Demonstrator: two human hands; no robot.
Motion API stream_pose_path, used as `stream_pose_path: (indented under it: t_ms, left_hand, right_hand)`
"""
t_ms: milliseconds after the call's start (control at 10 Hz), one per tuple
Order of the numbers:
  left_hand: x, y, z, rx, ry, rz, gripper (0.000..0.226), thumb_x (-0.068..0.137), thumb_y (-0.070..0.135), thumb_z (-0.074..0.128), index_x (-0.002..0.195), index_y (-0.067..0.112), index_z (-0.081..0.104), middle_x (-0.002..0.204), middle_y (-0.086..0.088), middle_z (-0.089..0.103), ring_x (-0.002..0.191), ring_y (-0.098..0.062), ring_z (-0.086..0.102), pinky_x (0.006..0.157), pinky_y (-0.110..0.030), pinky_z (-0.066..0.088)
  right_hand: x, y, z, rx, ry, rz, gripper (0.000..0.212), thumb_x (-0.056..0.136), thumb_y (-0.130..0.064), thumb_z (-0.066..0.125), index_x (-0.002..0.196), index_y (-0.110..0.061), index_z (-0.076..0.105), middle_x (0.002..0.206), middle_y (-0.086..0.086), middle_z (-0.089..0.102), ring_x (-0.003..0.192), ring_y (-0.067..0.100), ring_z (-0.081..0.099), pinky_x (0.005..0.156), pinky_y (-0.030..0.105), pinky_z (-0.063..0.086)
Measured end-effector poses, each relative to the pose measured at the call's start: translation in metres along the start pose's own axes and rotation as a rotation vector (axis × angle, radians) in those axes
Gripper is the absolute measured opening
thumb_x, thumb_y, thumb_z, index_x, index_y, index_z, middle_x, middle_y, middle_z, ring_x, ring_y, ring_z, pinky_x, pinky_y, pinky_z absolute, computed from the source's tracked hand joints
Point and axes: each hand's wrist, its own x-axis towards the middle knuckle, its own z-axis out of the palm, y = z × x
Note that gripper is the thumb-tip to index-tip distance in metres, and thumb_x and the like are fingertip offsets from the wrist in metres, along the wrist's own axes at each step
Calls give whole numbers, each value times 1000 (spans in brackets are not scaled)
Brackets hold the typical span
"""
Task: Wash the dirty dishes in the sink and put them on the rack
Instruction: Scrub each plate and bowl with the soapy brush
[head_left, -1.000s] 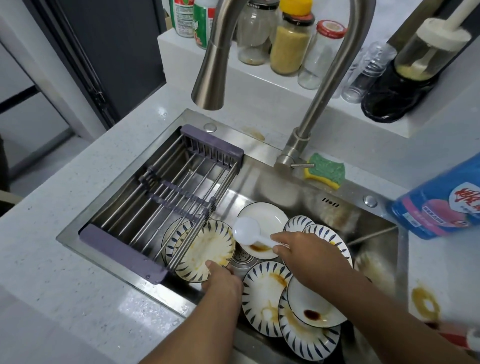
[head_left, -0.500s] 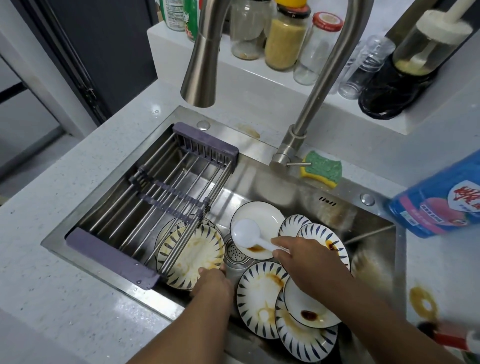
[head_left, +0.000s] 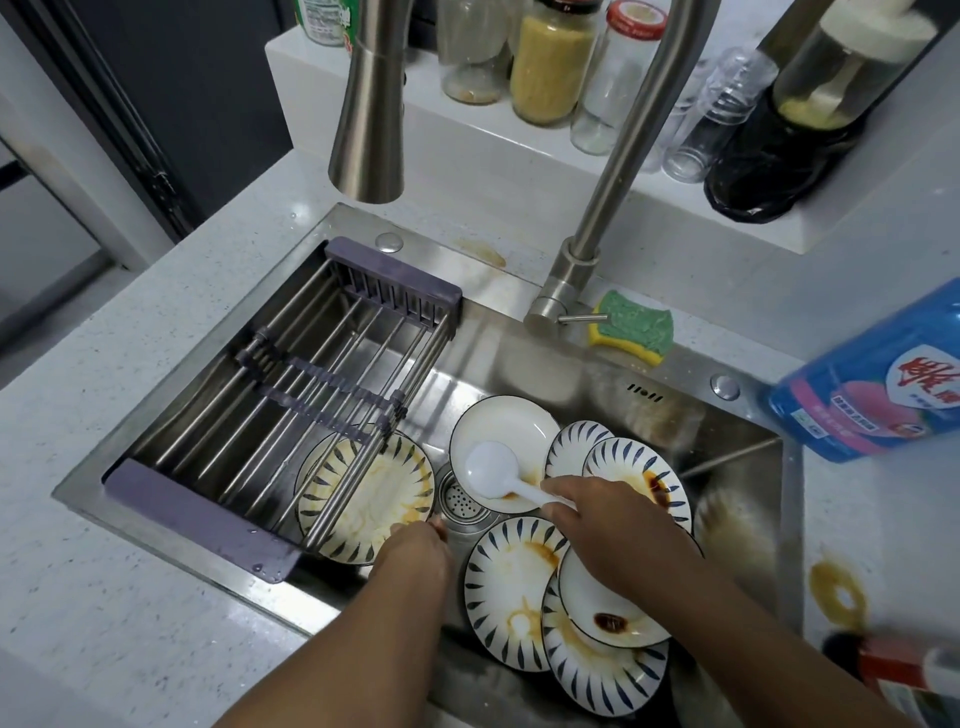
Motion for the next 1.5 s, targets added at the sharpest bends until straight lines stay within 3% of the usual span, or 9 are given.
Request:
stream_pose_path:
  t_ms: [100, 200, 300, 400, 500, 700, 1000, 1300, 1500]
  left_hand:
    - [-12, 14, 11, -147, -74, -108, 39, 107, -6, 27, 141, -25, 31, 160, -26, 32, 145, -26, 39, 50, -12, 46]
    - [17, 6, 4, 312, 192, 47, 61, 110, 15, 31, 157, -9, 0, 166, -21, 18, 154, -25, 21, 107, -15, 34]
    - [35, 0, 7, -99, 193, -7, 65, 103, 21, 53, 158, 7, 21, 138, -19, 49, 123, -29, 55, 93, -22, 53]
    - [0, -4, 23, -563, 162, -99, 23, 107, 24, 51, 97, 4, 59, 77, -8, 59, 56, -17, 52, 48, -22, 47]
    - [-13, -18, 42, 47, 40, 242, 31, 99, 17, 60, 70, 8, 55, 59, -8, 58, 58, -25, 55, 61, -34, 50]
    - [-31, -58, 55, 881, -370, 549, 44, 80, 53, 79, 94, 16, 62, 85, 2, 67, 76, -14, 61, 75, -32, 55]
    - [-37, -59, 85, 1503, -364, 941, 29, 96, 16, 52, 125, 19, 57, 116, -8, 69, 107, -30, 63, 83, -32, 45]
    - [-51, -36, 76, 1252, -548, 732, 15, 97, 8, 44, 107, 9, 55, 100, -21, 65, 86, -43, 68, 66, -55, 61]
    - [-86, 15, 54, 958, -546, 658, 18, 106, 18, 40, 111, 18, 58, 96, -10, 67, 72, -22, 67, 51, -32, 58]
  right_hand:
    - [1, 6, -1, -7, 7, 14, 35, 104, -42, 45, 136, -38, 58, 111, -10, 70, 96, 12, 62, 84, 35, 53]
    - [2, 12, -1, -9, 18, 26, 35, 104, -42, 45, 136, -39, 58, 106, -10, 70, 92, 11, 63, 81, 34, 53]
    - [4, 14, -1, 14, 19, 38, 35, 103, -42, 46, 135, -38, 59, 107, -11, 70, 93, 11, 63, 83, 35, 54]
    - [7, 16, -6, 75, 48, 57, 34, 103, -41, 48, 135, -34, 61, 112, -9, 70, 94, 11, 63, 85, 34, 53]
    - [6, 23, -19, 139, 100, 95, 32, 103, -37, 52, 130, -30, 66, 113, -5, 70, 90, 12, 60, 83, 31, 51]
    - [-5, 56, -49, 328, 221, 235, 24, 101, -34, 56, 118, -31, 72, 82, -6, 68, 81, 20, 65, 80, 38, 55]
    - [-26, 85, -46, 378, 236, 308, 25, 100, -34, 57, 119, -27, 72, 85, -6, 68, 80, 18, 67, 84, 43, 58]
    - [-59, 91, -59, 348, 271, 303, 29, 102, -41, 51, 124, -35, 69, 97, -9, 70, 88, 10, 63, 85, 38, 55]
    - [-93, 84, -88, 274, 109, 262, 22, 100, -45, 56, 110, -40, 75, 88, -15, 71, 83, 7, 66, 82, 36, 57]
